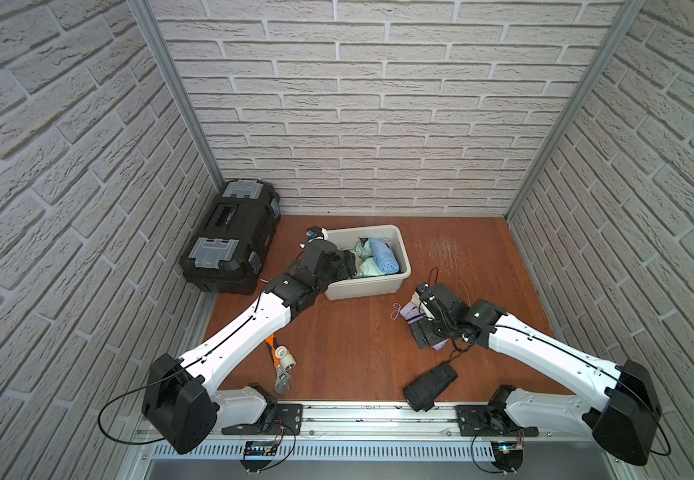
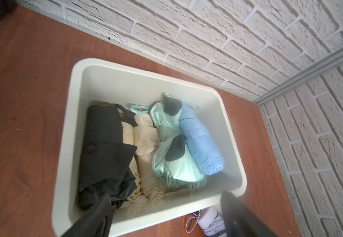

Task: Put the umbrella into the storage box
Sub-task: Place the umbrella in the storage box, then pick up the umbrella from the center of the board.

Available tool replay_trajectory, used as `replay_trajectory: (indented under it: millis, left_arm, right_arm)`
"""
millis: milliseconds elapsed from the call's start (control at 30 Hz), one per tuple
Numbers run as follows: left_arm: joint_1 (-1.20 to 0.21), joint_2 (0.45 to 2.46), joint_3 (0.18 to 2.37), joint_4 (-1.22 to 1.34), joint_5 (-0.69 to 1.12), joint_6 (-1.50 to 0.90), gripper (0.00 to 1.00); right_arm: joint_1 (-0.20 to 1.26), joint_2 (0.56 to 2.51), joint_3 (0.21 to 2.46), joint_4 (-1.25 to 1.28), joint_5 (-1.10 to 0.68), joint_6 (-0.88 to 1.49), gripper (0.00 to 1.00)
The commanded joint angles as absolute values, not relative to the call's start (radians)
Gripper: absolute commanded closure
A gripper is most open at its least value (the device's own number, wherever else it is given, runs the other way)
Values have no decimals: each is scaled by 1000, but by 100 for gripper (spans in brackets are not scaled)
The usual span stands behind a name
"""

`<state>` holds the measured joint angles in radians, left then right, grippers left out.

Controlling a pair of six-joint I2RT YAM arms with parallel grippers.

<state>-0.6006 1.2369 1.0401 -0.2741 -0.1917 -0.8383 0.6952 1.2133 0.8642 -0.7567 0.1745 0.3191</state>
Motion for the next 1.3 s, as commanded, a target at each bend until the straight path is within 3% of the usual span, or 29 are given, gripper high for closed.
replay_trajectory:
  millis: [0,467,833,1033,1267]
  left_arm:
    - [-578,1176,1010,-279,-253,-869,14]
    - [-534,1077,928,-336,-308,-960,14]
    - [-515,1081,922,-341,-316,-982,13]
    - [-512,1097,934,-325,-316,-991,13]
    - [-511,1085,920,-325,-316,-998,13]
  right_arm:
    - [687,1241,843,-665,158,286,1]
    - [672,1330,729,-486,348,422,2]
    - [684,1372,682,-427,155,397,1]
    - [758,1402,733,-466,47,378,1]
    - [769,1384,754,-509,169,407,2]
